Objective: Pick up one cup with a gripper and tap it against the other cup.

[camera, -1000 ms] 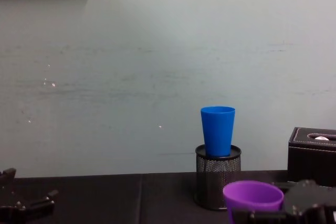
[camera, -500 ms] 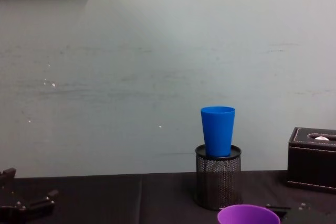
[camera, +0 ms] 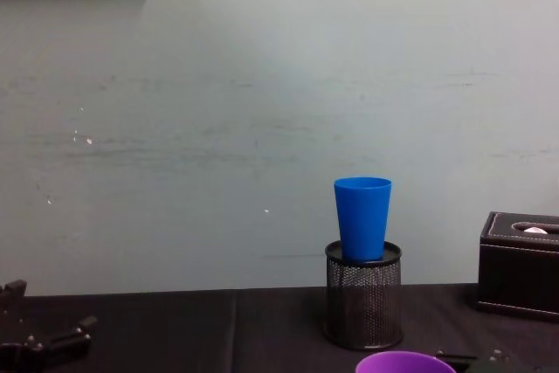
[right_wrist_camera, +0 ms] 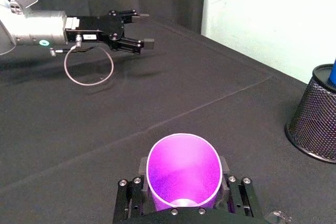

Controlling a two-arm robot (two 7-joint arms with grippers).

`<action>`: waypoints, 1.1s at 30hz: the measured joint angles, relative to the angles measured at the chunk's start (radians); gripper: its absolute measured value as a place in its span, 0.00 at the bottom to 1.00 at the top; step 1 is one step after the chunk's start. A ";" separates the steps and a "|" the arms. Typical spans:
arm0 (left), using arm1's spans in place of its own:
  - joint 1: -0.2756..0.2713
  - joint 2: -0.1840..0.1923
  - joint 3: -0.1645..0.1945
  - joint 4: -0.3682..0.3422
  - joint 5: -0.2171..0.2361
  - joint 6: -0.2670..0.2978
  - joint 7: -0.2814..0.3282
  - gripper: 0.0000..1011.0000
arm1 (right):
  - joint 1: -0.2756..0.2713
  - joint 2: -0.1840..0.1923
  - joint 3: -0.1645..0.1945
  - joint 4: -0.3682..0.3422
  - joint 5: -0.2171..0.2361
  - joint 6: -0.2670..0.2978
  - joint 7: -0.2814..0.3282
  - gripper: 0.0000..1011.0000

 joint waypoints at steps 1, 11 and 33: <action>0.000 0.000 0.000 0.000 0.000 0.000 0.000 0.99 | 0.000 -0.001 0.001 0.000 0.001 0.001 0.001 0.73; 0.000 0.000 0.000 0.000 0.000 0.000 0.000 0.99 | 0.001 -0.003 0.000 0.006 0.005 0.017 0.006 0.73; 0.000 0.000 0.000 0.000 0.000 0.000 0.000 0.99 | 0.002 -0.006 0.005 0.015 0.023 0.040 0.008 0.73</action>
